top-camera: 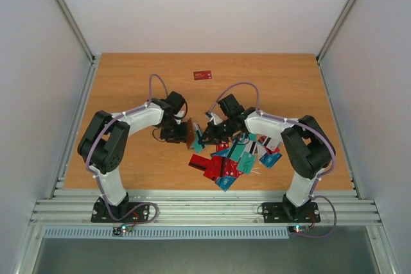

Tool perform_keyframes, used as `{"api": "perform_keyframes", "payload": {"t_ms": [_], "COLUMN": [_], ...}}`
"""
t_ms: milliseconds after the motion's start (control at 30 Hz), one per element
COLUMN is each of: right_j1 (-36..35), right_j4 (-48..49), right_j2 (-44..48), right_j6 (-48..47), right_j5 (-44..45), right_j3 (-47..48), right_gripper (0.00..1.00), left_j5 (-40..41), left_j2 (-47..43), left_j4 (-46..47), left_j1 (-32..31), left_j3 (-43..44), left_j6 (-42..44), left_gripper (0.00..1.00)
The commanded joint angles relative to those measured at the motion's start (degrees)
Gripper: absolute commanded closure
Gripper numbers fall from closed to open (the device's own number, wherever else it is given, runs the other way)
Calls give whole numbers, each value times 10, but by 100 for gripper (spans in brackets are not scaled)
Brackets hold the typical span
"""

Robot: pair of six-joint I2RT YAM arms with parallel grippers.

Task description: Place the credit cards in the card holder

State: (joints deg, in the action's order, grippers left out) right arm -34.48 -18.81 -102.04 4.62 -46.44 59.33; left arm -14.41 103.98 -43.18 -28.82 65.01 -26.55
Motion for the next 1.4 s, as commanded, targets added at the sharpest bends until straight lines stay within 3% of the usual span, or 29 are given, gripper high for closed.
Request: {"api": "perform_keyframes", "payload": {"t_ms": [0, 300, 733, 1000, 1367], "right_j1": [-8, -14, -19, -42, -57], "right_j4": [0, -65, -137, -179, -220], "right_j2": [3, -64, -136, -149, -107], "right_j6": [-4, -27, -68, -72, -47], "right_j5": [-11, 33, 76, 114, 118], "right_j3": [43, 126, 195, 216, 239], "right_gripper": [99, 99, 99, 99, 99], "left_j5": [-66, -121, -201, -92, -27], "left_j2": [13, 9, -102, -259, -229], "left_j4": [58, 106, 172, 88, 62], "left_j1": [3, 8, 30, 30, 32], "left_j3": [3, -34, -143, -118, -93], "left_j6": [50, 79, 52, -28, -38], "left_gripper": [72, 73, 72, 40, 18]}}
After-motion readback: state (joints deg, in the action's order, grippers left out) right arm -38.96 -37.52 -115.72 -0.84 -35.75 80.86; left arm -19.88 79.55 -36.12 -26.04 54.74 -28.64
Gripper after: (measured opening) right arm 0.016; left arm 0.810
